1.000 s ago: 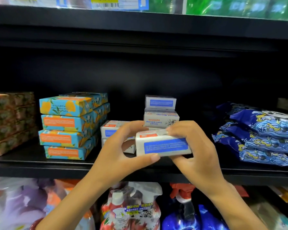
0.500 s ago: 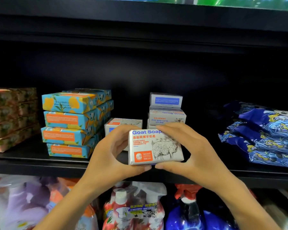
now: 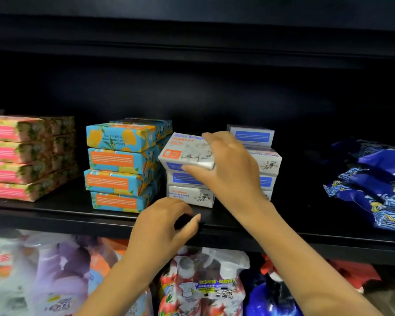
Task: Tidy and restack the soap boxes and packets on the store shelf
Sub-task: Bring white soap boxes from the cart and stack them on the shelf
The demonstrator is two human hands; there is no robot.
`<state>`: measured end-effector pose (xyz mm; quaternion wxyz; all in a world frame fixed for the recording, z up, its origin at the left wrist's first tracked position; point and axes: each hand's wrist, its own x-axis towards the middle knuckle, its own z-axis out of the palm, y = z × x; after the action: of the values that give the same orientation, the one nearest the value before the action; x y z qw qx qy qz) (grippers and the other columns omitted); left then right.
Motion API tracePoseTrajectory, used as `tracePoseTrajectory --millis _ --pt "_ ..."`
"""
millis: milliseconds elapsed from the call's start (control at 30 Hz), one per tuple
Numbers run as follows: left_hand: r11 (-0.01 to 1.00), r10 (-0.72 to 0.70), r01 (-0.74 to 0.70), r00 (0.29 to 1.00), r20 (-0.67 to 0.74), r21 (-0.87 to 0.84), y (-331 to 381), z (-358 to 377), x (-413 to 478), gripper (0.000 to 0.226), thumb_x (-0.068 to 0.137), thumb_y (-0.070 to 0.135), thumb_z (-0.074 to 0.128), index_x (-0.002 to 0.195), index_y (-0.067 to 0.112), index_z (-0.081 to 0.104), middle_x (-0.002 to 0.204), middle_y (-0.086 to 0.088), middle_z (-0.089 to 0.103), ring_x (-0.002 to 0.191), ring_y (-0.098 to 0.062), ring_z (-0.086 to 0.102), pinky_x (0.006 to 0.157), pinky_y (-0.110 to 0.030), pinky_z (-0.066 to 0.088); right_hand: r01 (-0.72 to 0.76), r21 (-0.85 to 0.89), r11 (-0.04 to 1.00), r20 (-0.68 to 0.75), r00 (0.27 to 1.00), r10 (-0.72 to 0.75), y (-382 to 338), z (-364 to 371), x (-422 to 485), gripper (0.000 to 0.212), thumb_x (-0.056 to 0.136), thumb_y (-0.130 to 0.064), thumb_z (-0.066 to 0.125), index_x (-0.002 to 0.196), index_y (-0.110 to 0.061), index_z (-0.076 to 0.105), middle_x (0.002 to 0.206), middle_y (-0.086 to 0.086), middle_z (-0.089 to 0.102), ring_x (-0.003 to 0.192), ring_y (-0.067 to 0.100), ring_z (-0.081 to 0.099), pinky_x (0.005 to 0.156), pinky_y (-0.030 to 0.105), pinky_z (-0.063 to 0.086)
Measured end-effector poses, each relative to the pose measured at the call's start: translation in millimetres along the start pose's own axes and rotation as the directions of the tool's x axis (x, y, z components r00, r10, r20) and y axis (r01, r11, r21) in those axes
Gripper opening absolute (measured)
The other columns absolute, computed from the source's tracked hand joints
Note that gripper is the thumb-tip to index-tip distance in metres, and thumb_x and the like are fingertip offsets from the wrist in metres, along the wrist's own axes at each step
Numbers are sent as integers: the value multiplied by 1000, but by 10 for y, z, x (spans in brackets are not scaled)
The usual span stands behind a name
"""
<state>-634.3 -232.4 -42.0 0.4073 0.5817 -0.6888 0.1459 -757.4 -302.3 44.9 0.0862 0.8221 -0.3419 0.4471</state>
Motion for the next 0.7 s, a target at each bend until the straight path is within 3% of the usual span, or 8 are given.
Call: tracePoseTrajectory --millis 133,333,500,633,700 --pt "1000 -11 11 1000 28 -12 2 -19 -4 26 83 43 57 80 20 71 78 12 67 77 -7 61 64 -26 50 9 -29 1000 135 991 -5 -20 131 103 57 83 -54 57 126 -17 51 121 1 52 112 17 44 81 30 40" --pt "1000 -12 13 1000 23 -18 3 -19 -1 26 82 40 58 81 18 72 79 10 68 79 -9 62 66 -28 52 76 -264 962 -11 997 -81 -50 170 88 35 91 -46 50 110 -19 61 105 -3 61 104 16 47 65 26 32" --pt "999 -30 30 999 29 -17 13 2 6 27 82 42 55 80 20 71 79 11 67 79 -8 60 66 -26 49 129 -294 947 25 992 -127 17 172 71 28 95 -34 50 114 -14 58 110 1 60 104 20 48 81 28 35" --pt "999 -32 32 999 16 -6 15 4 -1 19 84 38 65 78 21 70 76 11 65 77 -9 59 63 -26 48 73 -179 981 -218 970 -112 255 -64 -56 33 82 -27 67 107 -7 65 104 8 66 96 28 60 80 37 48" --pt "1000 -15 15 1000 16 14 37 8 15 15 82 34 69 76 20 69 74 10 63 74 -10 58 61 -24 46 44 -197 979 -220 971 -88 531 -216 -115 39 79 -31 69 107 -5 65 105 11 66 97 31 60 83 40 49"
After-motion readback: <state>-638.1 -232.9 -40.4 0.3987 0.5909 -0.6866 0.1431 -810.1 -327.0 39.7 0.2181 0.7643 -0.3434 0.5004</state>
